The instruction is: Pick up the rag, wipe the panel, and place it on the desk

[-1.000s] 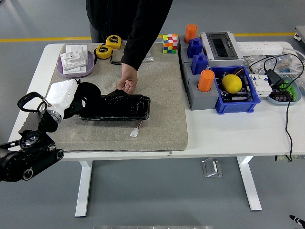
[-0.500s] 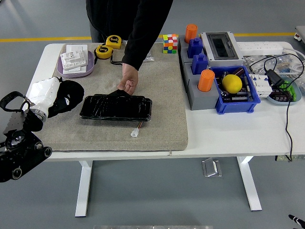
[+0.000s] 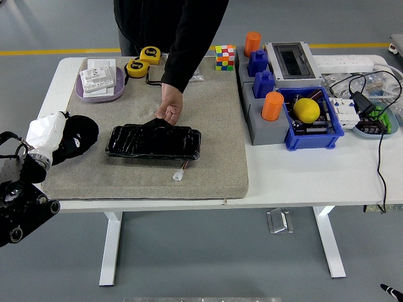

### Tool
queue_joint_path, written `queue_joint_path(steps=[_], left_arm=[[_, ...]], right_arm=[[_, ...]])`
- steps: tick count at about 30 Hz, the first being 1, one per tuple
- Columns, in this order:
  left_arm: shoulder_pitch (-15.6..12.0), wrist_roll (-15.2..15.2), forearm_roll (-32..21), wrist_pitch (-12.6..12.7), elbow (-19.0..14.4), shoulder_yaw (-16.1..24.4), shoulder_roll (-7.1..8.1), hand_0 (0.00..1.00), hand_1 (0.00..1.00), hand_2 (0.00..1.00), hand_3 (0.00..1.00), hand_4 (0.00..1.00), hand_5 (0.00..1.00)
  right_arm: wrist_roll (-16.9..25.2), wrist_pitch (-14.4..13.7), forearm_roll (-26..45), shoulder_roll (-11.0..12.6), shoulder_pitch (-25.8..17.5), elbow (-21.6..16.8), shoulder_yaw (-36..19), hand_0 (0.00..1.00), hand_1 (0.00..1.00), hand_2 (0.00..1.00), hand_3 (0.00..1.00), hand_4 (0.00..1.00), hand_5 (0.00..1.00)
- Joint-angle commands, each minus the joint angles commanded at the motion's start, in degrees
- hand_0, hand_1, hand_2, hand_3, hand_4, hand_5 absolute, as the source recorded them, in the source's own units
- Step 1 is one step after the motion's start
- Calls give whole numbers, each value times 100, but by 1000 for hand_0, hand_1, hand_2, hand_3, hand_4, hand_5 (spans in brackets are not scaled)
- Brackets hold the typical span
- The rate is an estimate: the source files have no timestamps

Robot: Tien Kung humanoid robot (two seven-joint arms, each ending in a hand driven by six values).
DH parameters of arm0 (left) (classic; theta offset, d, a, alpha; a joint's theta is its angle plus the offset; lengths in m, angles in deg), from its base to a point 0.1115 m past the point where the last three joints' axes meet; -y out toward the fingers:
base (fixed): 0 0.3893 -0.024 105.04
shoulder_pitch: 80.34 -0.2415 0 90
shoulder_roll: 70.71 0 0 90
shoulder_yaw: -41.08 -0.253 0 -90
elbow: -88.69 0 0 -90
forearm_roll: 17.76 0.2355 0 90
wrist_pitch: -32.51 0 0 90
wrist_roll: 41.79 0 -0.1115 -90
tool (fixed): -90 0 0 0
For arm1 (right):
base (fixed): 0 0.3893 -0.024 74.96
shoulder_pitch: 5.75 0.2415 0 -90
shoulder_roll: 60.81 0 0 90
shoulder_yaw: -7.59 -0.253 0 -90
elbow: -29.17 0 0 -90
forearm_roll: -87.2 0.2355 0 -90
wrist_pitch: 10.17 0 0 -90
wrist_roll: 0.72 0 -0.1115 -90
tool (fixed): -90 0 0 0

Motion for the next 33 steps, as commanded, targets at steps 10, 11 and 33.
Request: queue_joint_path(steps=[10,11,33], left_arm=[[-71,-218,-412,26,161,18,-68,324,438,584,544,511,2],[-72,-256,-470,36,167,1,-66,324,438,584,544,511,2],[-11,-150,-734,-234,150,-48,79,485,689,780,751,998,254]], right_arm=[[-8,-2,-1,-3,-3,3,12,764,571,702,612,998,561],[-9,0,2,-3,-4,4,13,764,571,702,612,998,561],[-3,-9,2,-14,33,21,-25,764,570,702,611,998,559]])
